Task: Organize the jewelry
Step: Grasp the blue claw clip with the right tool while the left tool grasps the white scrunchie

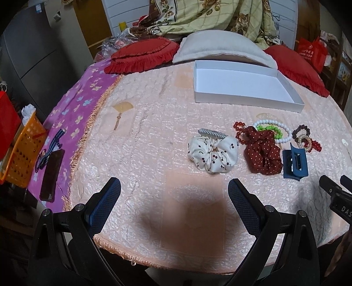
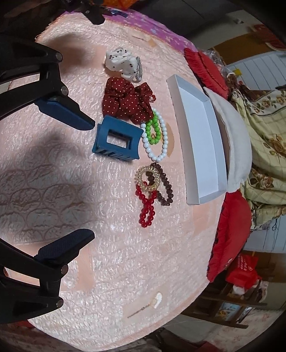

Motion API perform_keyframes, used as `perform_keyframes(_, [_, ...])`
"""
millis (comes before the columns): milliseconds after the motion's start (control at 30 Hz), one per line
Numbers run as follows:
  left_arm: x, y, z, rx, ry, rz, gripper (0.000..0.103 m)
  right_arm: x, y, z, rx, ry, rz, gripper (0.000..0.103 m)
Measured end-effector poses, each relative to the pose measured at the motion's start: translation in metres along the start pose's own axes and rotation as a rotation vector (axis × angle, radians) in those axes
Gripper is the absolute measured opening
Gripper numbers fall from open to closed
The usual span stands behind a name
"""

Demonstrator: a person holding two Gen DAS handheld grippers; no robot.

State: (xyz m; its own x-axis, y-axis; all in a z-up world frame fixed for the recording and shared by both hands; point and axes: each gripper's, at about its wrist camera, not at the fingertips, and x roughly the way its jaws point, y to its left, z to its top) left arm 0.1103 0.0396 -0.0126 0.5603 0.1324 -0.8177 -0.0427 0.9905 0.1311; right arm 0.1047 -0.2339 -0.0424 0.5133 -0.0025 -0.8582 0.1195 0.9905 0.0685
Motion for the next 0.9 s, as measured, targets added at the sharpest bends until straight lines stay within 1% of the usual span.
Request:
perform_keyframes(133, [0.006,0.001,0.000,0.001,0.007,0.003,0.099,0.004,0.003,0.000,-0.001,0.020,0.007,0.087])
perform_keyframes(333, [0.021,0.005,0.000,-0.014,0.039,-0.009,0.099,0.016,0.010,0.001,-0.046,0.060,0.004,0.087])
perform_keyframes(400, [0.027,0.007,0.000,-0.021,0.050,-0.013,0.099,0.022,0.009,0.002,-0.036,0.072,0.014,0.085])
perform_keyframes(467, [0.035,0.011,0.000,-0.037,0.064,-0.028,0.099,0.026,0.005,0.003,-0.025,0.077,0.021,0.080])
perform_keyframes(500, [0.039,0.014,0.001,-0.047,0.070,-0.042,0.098,0.029,0.004,0.004,-0.019,0.079,0.028,0.078])
perform_keyframes(567, [0.046,0.019,0.002,-0.073,0.084,-0.085,0.098,0.034,0.000,0.008,-0.010,0.087,0.044,0.070])
perform_keyframes(633, [0.053,0.022,0.005,-0.094,0.089,-0.138,0.095,0.038,-0.001,0.010,-0.008,0.092,0.067,0.067])
perform_keyframes(833, [0.070,0.017,0.017,-0.102,0.082,-0.277,0.094,0.051,-0.001,0.021,0.019,0.093,0.148,0.066])
perform_keyframes(867, [0.073,0.016,0.019,-0.104,0.081,-0.293,0.094,0.053,0.000,0.023,0.022,0.092,0.158,0.062])
perform_keyframes(900, [0.075,0.015,0.020,-0.104,0.079,-0.305,0.094,0.055,0.002,0.024,0.020,0.094,0.163,0.061])
